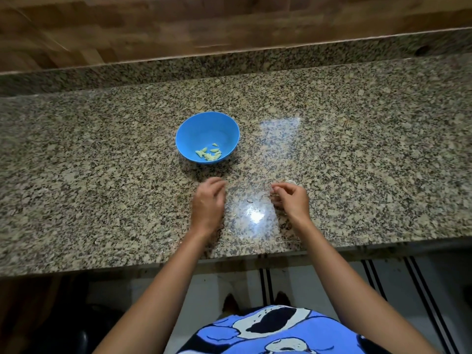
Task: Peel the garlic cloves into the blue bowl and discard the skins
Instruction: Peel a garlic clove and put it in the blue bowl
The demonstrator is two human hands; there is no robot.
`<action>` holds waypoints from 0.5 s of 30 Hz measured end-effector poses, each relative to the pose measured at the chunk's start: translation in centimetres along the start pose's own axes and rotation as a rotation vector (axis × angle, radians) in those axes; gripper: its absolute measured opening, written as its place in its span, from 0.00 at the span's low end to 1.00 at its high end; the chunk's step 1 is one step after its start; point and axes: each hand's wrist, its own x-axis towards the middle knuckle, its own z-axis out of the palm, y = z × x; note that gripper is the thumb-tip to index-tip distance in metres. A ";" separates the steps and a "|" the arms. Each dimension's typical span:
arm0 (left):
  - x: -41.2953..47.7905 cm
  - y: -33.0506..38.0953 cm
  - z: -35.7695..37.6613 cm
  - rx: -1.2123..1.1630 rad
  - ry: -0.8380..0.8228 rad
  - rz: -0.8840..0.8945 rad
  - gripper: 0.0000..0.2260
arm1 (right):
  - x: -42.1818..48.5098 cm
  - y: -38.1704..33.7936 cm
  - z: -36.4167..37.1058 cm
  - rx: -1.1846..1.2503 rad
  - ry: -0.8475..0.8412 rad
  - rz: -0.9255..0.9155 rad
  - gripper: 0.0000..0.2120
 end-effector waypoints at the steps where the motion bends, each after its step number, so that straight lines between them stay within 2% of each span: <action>1: -0.3 0.9 1.0 -0.006 -0.125 0.069 0.13 | 0.0 0.2 -0.1 0.035 0.013 0.027 0.06; 3: -0.5 2.0 3.1 0.032 -0.346 0.100 0.17 | -0.1 0.5 -0.3 0.095 0.035 0.082 0.07; 6: 0.0 2.1 4.9 0.099 -0.473 0.140 0.20 | -0.4 1.0 -0.7 0.173 0.067 0.135 0.07; 15: -2.6 -1.8 1.4 0.214 -0.820 0.693 0.19 | -1.6 0.8 -0.3 0.281 0.054 0.180 0.07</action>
